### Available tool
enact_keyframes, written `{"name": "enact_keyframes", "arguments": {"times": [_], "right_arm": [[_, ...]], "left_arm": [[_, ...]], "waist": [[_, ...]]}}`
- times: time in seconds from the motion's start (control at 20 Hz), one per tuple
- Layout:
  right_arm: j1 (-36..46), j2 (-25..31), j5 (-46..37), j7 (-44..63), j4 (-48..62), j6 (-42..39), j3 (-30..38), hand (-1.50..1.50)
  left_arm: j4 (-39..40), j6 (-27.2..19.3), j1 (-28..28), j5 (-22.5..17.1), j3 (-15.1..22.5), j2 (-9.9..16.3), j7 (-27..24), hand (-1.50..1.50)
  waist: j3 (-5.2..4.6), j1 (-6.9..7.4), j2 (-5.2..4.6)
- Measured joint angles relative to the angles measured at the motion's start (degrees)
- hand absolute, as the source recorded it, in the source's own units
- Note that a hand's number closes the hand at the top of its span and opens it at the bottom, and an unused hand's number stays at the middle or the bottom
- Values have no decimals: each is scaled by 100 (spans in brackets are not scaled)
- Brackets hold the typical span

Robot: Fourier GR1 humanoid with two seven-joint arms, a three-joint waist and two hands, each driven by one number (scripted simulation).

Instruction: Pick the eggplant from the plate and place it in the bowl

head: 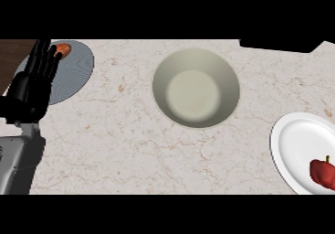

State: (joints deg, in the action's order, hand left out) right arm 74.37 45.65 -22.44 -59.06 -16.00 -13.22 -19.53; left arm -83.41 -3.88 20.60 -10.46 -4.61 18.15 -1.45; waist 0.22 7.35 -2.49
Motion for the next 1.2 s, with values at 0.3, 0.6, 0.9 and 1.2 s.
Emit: {"name": "enact_keyframes", "arguments": {"times": [0.3, 0.6, 0.9, 1.2], "right_arm": [[408, -278, 267, 292, -107, -600, -45, 150], [785, -695, 399, 649, -243, -1068, -220, 150], [937, -1265, 378, 874, -463, -1249, -544, 150], [812, -1881, 348, 1105, -631, -1307, -847, 150]], "left_arm": [[57, -15, -24, 23, -52, 42, -1, 0], [61, -40, -79, 7, -135, 79, 41, 0], [112, -62, -220, 8, -229, 78, -59, 0], [4, -59, -350, -8, -290, 115, 4, 0]], "waist": [[-15, -105, 58], [-23, -208, 109], [-28, -352, 152], [-26, -471, 191]]}}
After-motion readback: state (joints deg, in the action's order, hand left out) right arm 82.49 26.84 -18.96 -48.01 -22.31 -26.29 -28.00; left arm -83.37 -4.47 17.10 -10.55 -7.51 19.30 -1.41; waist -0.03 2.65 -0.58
